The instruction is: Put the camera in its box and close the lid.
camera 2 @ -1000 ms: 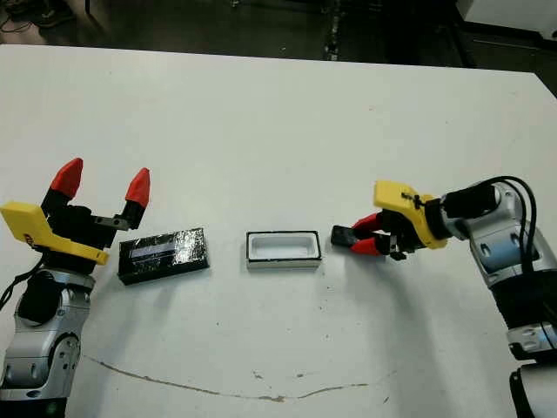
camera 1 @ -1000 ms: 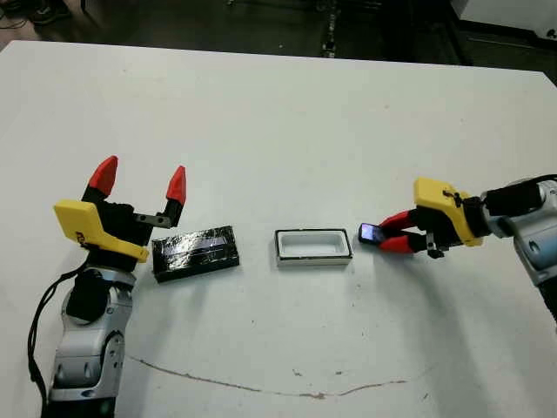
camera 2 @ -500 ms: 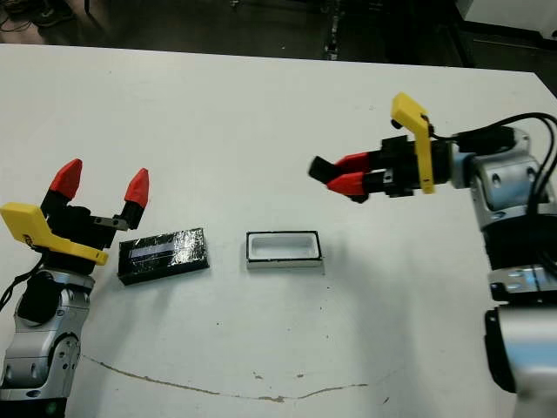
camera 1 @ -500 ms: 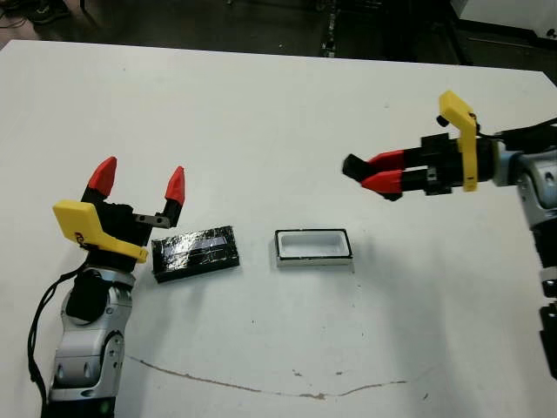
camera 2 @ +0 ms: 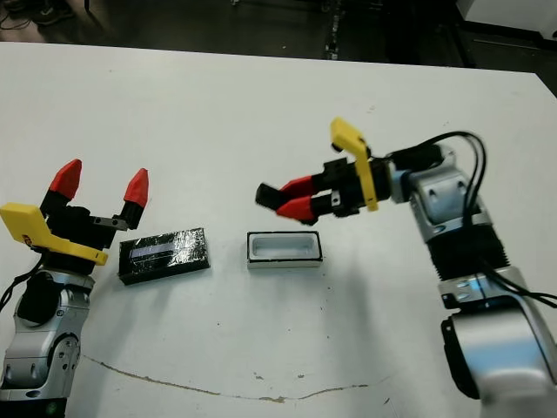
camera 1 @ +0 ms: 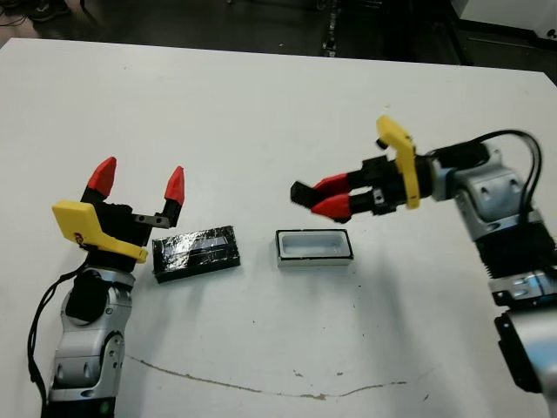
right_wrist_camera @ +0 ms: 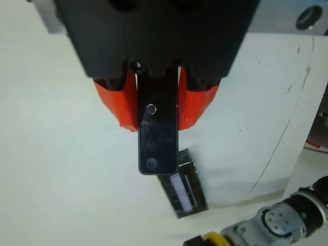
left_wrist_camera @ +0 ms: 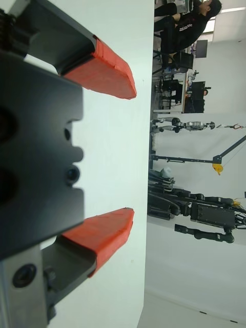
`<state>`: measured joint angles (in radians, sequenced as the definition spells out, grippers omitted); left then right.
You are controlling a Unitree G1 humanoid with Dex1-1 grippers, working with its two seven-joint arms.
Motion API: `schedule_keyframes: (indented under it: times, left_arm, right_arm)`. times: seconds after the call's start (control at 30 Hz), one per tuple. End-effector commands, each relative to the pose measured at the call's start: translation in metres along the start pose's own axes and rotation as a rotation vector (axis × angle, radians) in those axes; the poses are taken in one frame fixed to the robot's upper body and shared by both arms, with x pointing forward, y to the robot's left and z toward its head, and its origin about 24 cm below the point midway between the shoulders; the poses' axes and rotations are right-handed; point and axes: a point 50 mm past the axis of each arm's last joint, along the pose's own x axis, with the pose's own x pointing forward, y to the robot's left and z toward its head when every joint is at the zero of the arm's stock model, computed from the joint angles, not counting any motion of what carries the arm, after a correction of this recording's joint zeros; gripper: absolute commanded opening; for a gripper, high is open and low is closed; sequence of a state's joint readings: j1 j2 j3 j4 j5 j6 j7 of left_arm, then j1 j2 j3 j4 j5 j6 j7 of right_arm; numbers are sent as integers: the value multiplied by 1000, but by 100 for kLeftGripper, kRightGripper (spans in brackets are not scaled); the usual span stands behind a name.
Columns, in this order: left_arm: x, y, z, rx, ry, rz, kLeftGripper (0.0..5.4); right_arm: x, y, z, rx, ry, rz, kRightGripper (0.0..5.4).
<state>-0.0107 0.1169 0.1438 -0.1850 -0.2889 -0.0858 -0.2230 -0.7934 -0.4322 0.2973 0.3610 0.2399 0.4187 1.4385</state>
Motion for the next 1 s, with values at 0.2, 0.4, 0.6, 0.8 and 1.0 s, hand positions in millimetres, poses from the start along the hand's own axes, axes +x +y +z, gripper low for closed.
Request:
schedule_keyframes:
  times: [0.2, 0.4, 0.6, 0.8, 1.0]
  left_arm:
    - [-3, 0, -2, 12, 14, 5, 540]
    - [-2, -1, -2, 12, 15, 4, 540]
    - [-2, -1, -2, 10, 15, 8, 540]
    - [-2, -1, -2, -8, 13, 1, 540]
    - [-2, -1, -2, 4, 10, 1, 540]
  right_arm:
    - [6, 2, -15, 42, 44, 14, 165]
    - [5, 3, -20, 30, 78, 9, 165]
    - [7, 3, -22, 24, 94, 19, 165]
    - [8, 3, -26, 35, 112, 19, 165]
    - [9, 4, -29, 17, 120, 20, 165]
